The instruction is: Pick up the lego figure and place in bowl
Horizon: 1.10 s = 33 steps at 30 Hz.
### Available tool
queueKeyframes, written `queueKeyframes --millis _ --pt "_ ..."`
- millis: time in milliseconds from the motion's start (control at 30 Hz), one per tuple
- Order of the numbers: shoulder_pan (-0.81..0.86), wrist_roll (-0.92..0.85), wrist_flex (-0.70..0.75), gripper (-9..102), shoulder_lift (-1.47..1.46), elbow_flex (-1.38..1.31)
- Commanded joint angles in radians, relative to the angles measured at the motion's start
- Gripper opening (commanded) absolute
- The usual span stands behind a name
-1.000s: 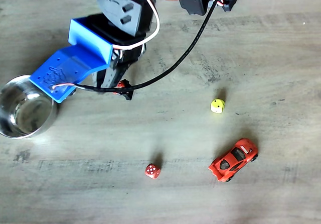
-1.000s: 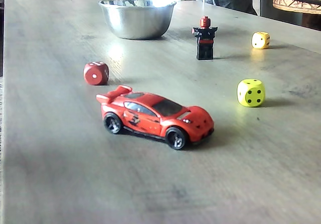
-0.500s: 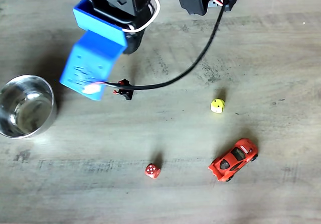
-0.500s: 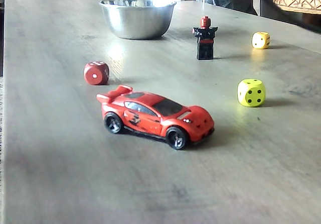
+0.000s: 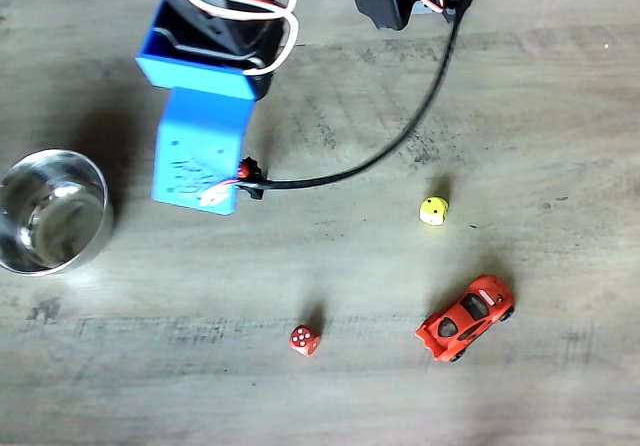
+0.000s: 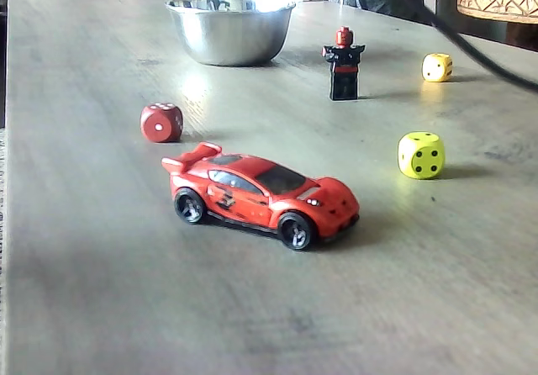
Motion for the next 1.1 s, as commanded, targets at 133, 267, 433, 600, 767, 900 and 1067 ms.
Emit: queueKeyframes --millis 133,267,433,600,767,900,1067 --pt "0.026 -0.009 -0.002 0 -0.144 -0.207" --pt "0.034 -0.011 -0.002 -1 -0.213 -0.273" --pt "0.034 -0.011 -0.002 -1 -0.288 -0.345" --pt "0.041 -0.011 -0.002 0 -0.334 -0.368" --pt "0.040 -0.011 -0.002 0 -0.360 -0.368" --pt "0.032 -0.011 -0.002 0 -0.383 -0.368" --pt "0.026 -0.011 -0.002 0 -0.402 -0.368"
